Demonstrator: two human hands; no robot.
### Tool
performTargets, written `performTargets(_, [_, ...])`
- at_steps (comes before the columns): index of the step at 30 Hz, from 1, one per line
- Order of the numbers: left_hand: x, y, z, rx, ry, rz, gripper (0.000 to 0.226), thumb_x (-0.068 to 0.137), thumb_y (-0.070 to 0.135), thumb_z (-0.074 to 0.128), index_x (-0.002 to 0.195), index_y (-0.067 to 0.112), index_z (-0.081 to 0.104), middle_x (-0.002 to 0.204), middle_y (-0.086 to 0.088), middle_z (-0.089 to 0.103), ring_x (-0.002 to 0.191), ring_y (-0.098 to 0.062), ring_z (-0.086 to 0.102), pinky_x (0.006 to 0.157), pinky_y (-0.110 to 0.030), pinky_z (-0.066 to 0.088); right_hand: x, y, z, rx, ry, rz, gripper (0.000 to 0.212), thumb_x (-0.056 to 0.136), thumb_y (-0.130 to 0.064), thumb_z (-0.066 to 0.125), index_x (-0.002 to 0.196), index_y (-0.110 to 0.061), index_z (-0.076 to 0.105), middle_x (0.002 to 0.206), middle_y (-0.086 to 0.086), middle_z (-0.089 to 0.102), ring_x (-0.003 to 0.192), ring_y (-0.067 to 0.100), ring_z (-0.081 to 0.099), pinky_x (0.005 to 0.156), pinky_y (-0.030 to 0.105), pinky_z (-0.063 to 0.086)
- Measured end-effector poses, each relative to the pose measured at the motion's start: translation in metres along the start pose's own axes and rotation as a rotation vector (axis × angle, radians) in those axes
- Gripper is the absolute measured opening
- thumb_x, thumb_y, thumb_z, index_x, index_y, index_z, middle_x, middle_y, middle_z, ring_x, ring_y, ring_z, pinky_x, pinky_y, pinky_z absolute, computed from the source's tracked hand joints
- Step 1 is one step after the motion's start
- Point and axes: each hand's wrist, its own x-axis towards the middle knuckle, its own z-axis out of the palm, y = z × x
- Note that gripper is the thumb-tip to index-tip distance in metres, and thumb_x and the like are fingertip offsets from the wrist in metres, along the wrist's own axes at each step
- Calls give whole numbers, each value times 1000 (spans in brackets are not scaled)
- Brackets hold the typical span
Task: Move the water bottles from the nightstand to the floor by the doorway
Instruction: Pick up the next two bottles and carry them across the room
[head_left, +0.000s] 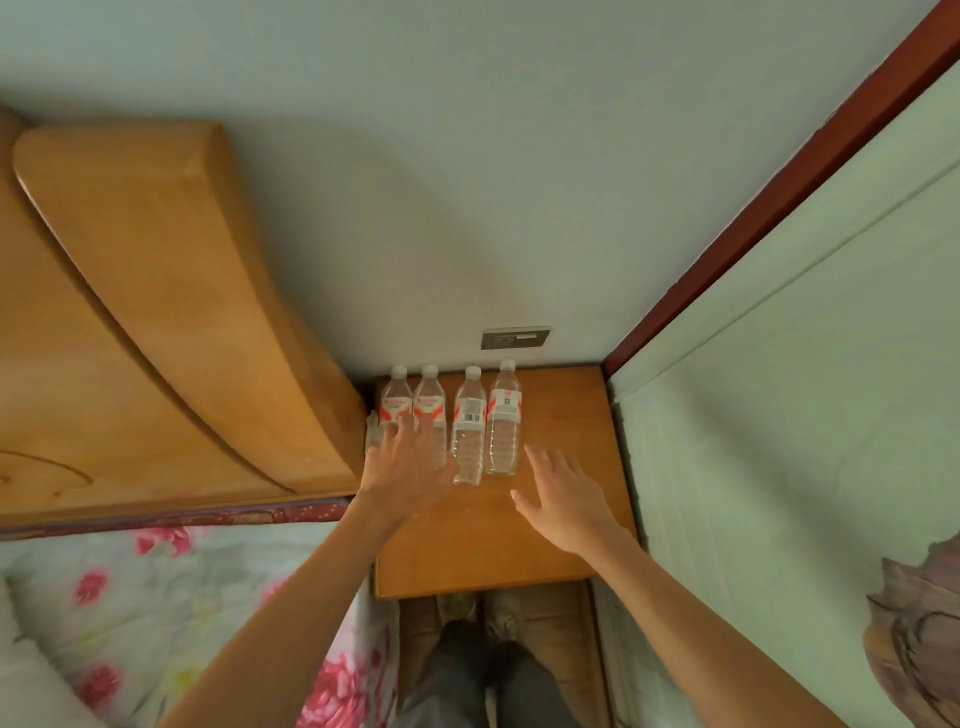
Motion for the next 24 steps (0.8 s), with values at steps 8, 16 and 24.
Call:
performTargets(8, [58, -5, 61, 69, -152, 11, 64, 93, 48, 47, 144, 14, 30, 144, -13, 38, 131, -33, 43, 103, -49, 42, 66, 12, 36, 100, -48, 110, 69, 95, -56, 41, 150, -21, 18, 144, 7, 39, 128, 26, 45, 97, 45, 49])
performTargets(16, [113, 4, 128, 8, -117, -38, 74, 93, 40, 52, 148, 4, 18, 141, -20, 39, 124, -37, 49, 98, -48, 45, 140, 21, 86, 242, -67, 200, 84, 84, -58, 57, 148, -19, 20, 141, 9, 41, 124, 32, 49, 97, 51, 47])
performTargets(24, [143, 6, 174, 74, -99, -112, 98, 89, 46, 61, 151, 1, 1, 146, -27, 31, 131, -41, 41, 102, -45, 43, 202, 28, 112, 437, -8, 345, 93, 83, -54, 63, 149, -15, 11, 140, 13, 42, 119, 35, 52, 93, 52, 49])
